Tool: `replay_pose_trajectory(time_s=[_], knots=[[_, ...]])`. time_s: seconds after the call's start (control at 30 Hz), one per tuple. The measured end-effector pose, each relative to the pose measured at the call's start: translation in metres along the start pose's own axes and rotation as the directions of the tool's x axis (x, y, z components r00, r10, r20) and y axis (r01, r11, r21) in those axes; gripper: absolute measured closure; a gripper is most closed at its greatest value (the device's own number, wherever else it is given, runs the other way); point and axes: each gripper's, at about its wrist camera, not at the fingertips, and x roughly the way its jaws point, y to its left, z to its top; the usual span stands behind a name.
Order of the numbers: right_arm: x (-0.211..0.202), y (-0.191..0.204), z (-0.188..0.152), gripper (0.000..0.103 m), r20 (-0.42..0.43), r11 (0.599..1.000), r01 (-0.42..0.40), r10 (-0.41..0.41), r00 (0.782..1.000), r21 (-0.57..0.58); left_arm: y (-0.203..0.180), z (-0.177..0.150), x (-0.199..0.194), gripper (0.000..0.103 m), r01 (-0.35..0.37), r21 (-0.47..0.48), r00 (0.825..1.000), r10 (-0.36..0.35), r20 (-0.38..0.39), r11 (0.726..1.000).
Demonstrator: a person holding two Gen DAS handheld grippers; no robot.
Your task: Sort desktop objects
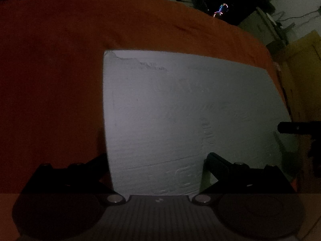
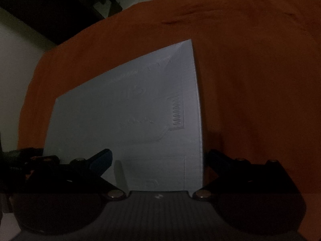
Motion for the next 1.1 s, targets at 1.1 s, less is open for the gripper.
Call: replay_pose_trajectory(time_s=[1.1], knots=[[0.053, -0.017, -0.018, 0.0, -0.14, 1.0, 0.021, -0.02, 0.99, 0.005, -0.022, -0.092, -0.035, 0.001, -0.097, 0.125, 0.99, 0.108, -0.088, 0.987]])
